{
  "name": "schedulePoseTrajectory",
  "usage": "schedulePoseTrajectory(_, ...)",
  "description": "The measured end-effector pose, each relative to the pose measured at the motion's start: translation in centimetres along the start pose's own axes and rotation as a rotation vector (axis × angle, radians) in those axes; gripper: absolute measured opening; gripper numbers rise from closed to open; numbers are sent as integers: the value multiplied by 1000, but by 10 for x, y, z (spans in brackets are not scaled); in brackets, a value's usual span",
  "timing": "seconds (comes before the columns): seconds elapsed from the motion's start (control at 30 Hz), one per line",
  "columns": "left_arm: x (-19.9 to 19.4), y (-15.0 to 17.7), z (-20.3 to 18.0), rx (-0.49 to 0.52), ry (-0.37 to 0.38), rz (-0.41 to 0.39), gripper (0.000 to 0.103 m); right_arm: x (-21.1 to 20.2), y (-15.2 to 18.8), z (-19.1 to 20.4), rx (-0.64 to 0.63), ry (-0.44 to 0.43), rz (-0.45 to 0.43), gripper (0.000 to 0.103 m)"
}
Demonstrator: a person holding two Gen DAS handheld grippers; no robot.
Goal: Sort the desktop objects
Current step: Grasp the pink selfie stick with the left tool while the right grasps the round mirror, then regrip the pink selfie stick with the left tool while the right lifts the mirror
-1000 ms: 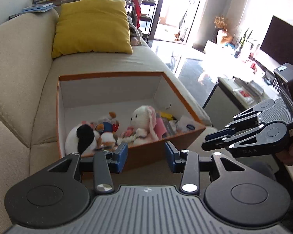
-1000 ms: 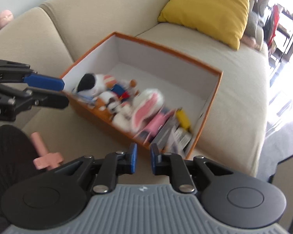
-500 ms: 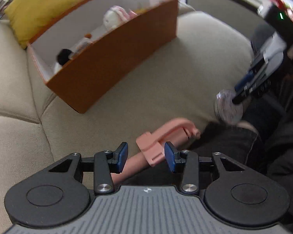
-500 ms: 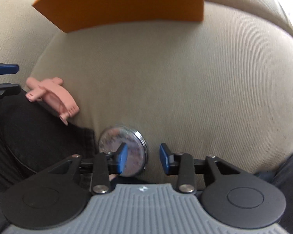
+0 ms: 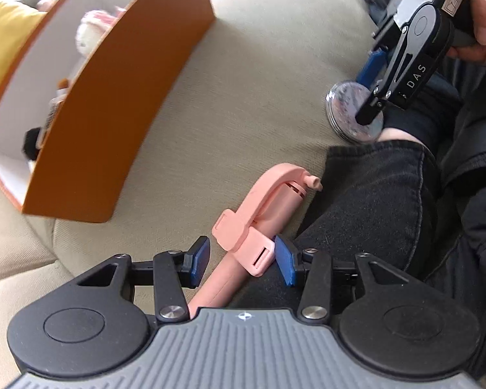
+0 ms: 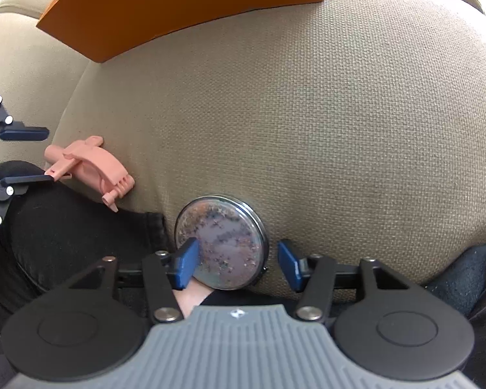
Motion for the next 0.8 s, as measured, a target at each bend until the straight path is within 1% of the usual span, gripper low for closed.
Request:
schedulePoseTrajectory(0.07,1,-4,-1,31,11,33,52,0,2,3,-11,8,-5,57)
schedulePoseTrajectory(0.1,3,-6,-1,38,16,51,52,0,2,4,-4,0,-6,53)
schedulePoseTrajectory(0.13,5,-8,-1,37,22,69,52,1,3,4,8,-11,-5,52)
schedulePoseTrajectory(0.23,13,-16,0,7,41,128,52,2,3,4,34,-16,-9,50)
schedulePoseTrajectory(0.3,16,-20,1,-25,42,166,53,0,3,2,66,-39,-14,41)
schedulePoseTrajectory(0.37,16,-22,4,-74,37,196,53,-2,5,0,99,-63,-20,36)
schedulePoseTrajectory(0.47,14,-21,5,-112,27,212,53,-6,6,1,118,-81,-30,29)
schedulePoseTrajectory(0.5,12,-21,4,-112,24,212,53,-11,4,-1,117,-86,-36,26)
schedulePoseTrajectory(0.6,4,-21,3,-98,38,204,51,-22,1,6,88,-92,-62,20)
schedulePoseTrajectory(0.67,4,-22,6,-109,62,208,51,-26,3,10,73,-102,-76,19)
schedulePoseTrajectory(0.73,9,-25,11,-148,101,215,51,-29,-2,9,76,-152,-76,17)
schedulePoseTrajectory(0.77,12,-28,12,-167,120,222,51,-29,-2,12,73,-162,-79,17)
schedulePoseTrajectory(0.8,16,-30,13,-188,133,233,52,-28,-4,13,58,-152,-84,17)
Point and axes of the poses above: each gripper's, at about its wrist camera, not at the fingertips, and x roughly the way its jaws point, z to its left, y to its underside, the point moved 6 cm from there along x, roughly the way its jaws point, and after that the axes turned 6 degrees about y, right-handed, at the moved point
